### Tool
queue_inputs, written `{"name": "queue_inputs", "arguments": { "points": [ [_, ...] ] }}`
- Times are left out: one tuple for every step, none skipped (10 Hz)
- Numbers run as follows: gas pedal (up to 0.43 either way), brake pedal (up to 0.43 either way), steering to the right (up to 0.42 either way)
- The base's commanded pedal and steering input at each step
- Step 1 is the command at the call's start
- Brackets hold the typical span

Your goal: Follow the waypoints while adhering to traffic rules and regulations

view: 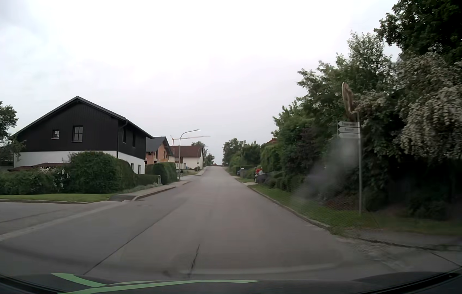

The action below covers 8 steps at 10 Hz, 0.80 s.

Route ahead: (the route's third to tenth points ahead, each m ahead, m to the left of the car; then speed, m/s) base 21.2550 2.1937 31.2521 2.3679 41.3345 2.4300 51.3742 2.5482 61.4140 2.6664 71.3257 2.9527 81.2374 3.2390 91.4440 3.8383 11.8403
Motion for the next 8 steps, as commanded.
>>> {"name": "queue_inputs", "arguments": {
  "points": [
    [0.110,0.000,-0.004],
    [0.110,0.000,-0.004],
    [0.110,0.000,-0.004],
    [0.118,0.000,-0.004],
    [0.118,0.000,-0.004],
    [0.118,0.000,-0.004],
    [0.118,0.000,-0.004],
    [0.118,0.000,-0.004]
  ]
}}
